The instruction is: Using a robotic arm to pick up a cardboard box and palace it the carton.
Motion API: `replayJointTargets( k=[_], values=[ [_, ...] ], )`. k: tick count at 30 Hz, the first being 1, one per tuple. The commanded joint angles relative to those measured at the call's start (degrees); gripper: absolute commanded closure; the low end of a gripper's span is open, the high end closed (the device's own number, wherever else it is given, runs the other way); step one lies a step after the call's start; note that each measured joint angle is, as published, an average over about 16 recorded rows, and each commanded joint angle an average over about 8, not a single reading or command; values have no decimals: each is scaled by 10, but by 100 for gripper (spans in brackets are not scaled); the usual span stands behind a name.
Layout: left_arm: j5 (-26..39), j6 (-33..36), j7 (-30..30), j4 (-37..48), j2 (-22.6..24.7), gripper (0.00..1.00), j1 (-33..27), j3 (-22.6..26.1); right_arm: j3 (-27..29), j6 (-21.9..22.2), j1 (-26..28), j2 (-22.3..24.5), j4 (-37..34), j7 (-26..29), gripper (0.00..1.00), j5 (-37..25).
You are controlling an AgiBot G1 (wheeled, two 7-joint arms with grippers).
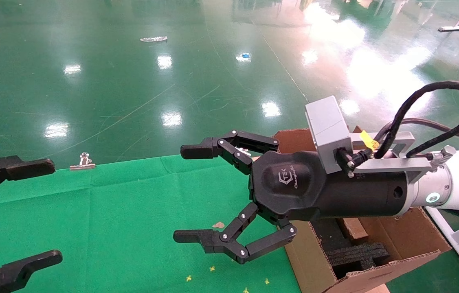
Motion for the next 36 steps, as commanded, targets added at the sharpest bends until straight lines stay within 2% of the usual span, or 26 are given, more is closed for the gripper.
replayJointTargets(
  k=[1, 36],
  values=[
    [0, 0, 0, 0, 0, 0, 0, 0, 0, 0, 0, 0, 0, 0, 0, 0],
    [0, 0, 0, 0, 0, 0, 0, 0, -1, 0, 1, 0, -1, 0, 0, 0]
  ],
)
